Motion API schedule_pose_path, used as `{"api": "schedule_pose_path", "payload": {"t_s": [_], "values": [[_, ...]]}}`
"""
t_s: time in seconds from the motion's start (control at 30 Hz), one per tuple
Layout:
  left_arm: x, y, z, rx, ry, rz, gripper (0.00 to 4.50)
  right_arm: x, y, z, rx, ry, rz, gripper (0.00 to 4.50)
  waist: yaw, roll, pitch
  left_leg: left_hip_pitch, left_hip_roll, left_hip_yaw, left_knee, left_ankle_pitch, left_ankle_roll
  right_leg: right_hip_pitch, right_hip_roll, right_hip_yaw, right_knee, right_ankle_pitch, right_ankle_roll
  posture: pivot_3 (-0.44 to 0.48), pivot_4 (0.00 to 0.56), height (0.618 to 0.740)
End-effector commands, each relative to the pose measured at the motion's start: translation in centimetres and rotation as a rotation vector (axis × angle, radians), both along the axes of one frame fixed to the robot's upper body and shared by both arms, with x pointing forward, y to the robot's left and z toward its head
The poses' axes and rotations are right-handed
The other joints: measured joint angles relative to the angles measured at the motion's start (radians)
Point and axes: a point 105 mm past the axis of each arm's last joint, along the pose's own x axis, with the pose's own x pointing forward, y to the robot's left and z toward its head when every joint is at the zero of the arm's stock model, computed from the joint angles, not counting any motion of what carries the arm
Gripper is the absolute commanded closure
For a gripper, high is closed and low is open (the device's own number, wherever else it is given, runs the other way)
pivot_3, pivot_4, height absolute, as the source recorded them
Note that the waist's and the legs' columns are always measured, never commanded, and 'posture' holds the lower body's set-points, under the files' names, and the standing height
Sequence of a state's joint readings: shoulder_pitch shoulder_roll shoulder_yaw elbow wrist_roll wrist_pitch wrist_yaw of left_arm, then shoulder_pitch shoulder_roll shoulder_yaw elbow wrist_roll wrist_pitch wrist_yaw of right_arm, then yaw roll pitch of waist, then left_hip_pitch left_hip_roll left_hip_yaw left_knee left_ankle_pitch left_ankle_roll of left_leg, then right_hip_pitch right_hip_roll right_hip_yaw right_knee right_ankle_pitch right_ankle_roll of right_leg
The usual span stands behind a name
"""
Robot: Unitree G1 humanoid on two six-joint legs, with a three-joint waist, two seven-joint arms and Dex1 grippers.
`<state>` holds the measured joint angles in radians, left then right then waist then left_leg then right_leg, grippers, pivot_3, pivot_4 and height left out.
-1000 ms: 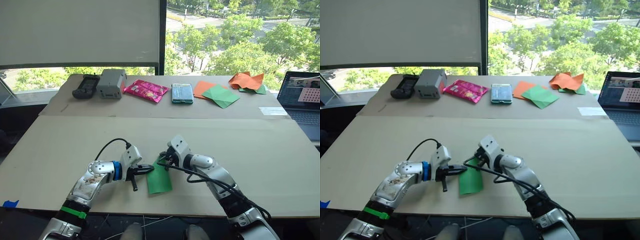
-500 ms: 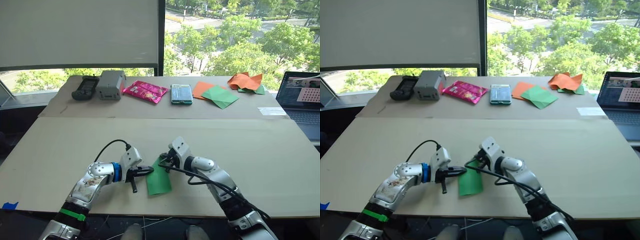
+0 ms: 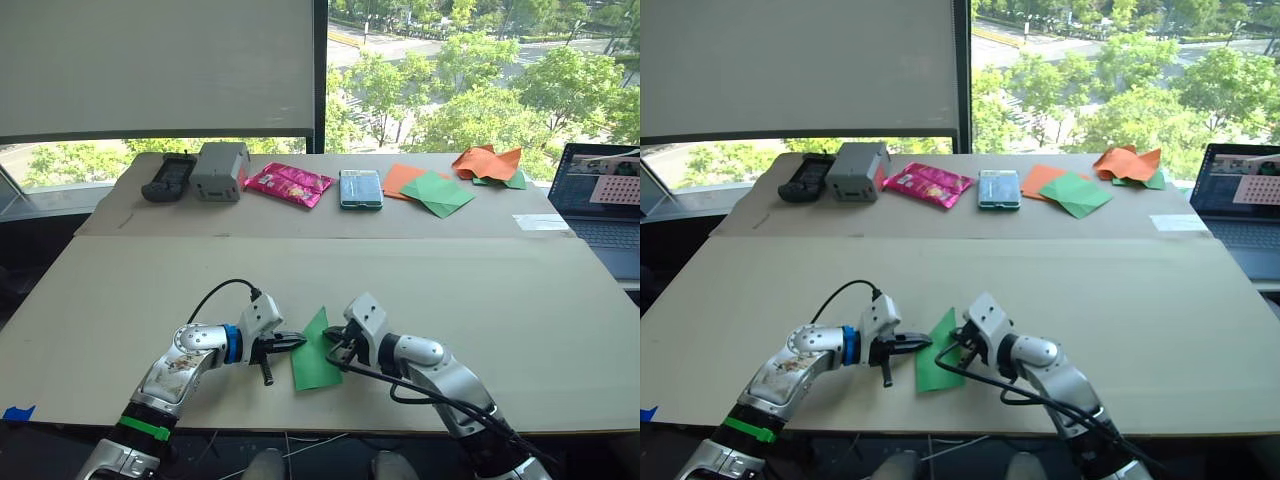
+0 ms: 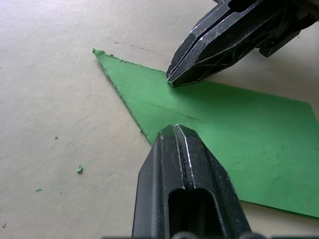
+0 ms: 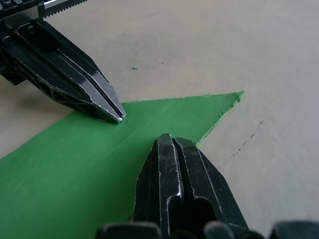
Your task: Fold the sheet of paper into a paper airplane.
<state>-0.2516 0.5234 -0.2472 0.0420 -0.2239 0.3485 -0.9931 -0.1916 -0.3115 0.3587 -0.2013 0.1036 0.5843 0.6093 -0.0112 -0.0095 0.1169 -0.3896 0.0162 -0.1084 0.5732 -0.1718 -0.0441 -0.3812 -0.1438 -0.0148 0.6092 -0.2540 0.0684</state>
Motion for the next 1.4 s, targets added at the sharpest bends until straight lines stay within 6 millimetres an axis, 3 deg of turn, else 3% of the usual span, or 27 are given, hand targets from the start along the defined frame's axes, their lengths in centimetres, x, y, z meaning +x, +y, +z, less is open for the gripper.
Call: {"api": "schedule_pose_path", "payload": {"t_s": [0.03,0.6,1.07,1.2,1.4], "values": [[-1.0,1.1,-3.0,0.095,0.102,0.019,4.48,-2.9,-0.2,-3.5,-0.054,0.181,0.048,4.50,0.000,-0.001,-0.001,0.000,0.000,0.000,0.000,0.000,0.000,0.000,0.000,0.000,0.000,0.000,0.000,0.000,0.150,0.706],[-1.0,1.3,-3.1,0.103,0.107,0.020,4.48,-7.5,-2.1,-4.5,-0.096,0.338,0.124,4.50,0.001,-0.005,0.001,-0.001,0.000,0.000,0.000,-0.001,-0.001,0.000,-0.002,-0.001,-0.003,-0.001,0.001,0.000,0.150,0.706],[-0.9,1.5,-3.1,0.109,0.107,0.017,4.48,-8.4,-2.6,-4.3,-0.138,0.343,0.153,4.50,0.003,-0.005,0.000,-0.002,0.000,0.000,0.000,-0.001,-0.001,0.002,-0.002,-0.002,-0.012,-0.001,0.001,0.000,0.150,0.706],[-0.9,1.5,-3.0,0.109,0.102,0.016,4.48,-7.9,-2.5,-3.5,-0.129,0.303,0.152,4.50,0.003,-0.005,0.000,-0.002,0.000,0.000,0.000,-0.001,-0.001,0.003,-0.002,-0.003,-0.013,-0.001,0.001,0.000,0.150,0.706],[0.1,1.5,-0.6,0.052,0.058,0.043,4.48,-5.1,-2.5,3.5,0.094,0.056,0.110,4.50,0.008,-0.002,0.009,-0.004,0.000,0.000,0.000,-0.001,-0.001,0.002,-0.002,-0.004,-0.013,-0.001,0.001,0.000,0.150,0.706]]}}
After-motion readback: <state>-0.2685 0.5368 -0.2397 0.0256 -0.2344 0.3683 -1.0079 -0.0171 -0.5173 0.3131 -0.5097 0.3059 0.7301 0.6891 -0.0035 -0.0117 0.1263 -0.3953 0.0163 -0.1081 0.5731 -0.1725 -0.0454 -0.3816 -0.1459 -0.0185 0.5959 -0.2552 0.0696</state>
